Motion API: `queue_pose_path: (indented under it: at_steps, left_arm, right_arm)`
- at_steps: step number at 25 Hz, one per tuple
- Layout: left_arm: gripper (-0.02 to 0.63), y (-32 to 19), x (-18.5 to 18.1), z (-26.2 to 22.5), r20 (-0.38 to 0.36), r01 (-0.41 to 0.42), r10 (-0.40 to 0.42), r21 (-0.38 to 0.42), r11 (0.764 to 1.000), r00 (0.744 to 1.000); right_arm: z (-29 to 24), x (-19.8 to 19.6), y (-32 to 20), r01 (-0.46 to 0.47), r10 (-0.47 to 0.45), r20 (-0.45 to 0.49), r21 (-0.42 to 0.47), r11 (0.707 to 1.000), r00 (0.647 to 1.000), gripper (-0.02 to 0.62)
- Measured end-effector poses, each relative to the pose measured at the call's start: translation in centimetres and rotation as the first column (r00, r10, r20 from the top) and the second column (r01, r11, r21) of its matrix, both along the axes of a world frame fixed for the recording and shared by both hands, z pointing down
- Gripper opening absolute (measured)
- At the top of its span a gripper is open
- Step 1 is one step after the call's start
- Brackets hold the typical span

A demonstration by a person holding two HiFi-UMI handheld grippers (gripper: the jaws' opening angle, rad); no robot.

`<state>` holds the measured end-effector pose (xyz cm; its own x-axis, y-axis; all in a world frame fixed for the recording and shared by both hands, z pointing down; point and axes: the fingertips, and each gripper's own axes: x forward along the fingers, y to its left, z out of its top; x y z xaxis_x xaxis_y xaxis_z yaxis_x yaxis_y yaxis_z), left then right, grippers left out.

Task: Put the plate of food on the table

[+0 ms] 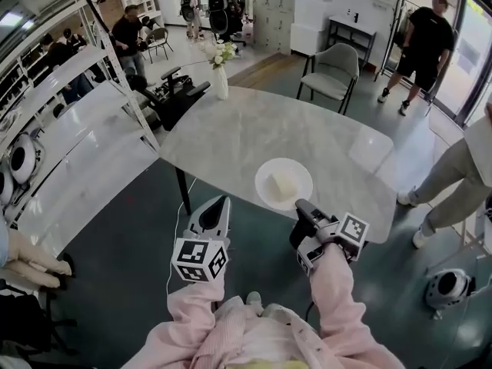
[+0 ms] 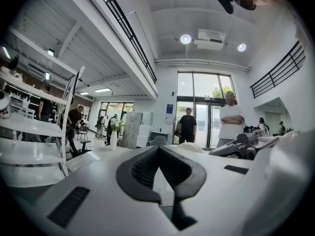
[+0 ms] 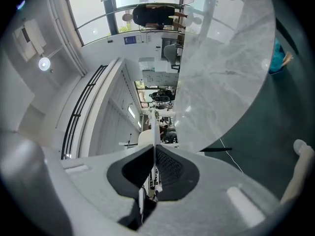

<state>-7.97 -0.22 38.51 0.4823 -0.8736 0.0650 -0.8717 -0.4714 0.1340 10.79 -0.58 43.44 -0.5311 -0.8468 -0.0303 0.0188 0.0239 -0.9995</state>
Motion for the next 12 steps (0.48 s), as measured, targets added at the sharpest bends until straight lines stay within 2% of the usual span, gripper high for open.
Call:
queue_pose_path:
  at_steps: [12]
  left_arm:
    - [-0.002, -7.6, -1.1, 1.4, -0.014, -0.005, 0.004, -0.042, 0.999, 1.000]
  right_arm:
    - [0.1, -1.7, -8.6, 0.015, -0.015, -0.009, -0.006, 1.000, 1.000, 0.015]
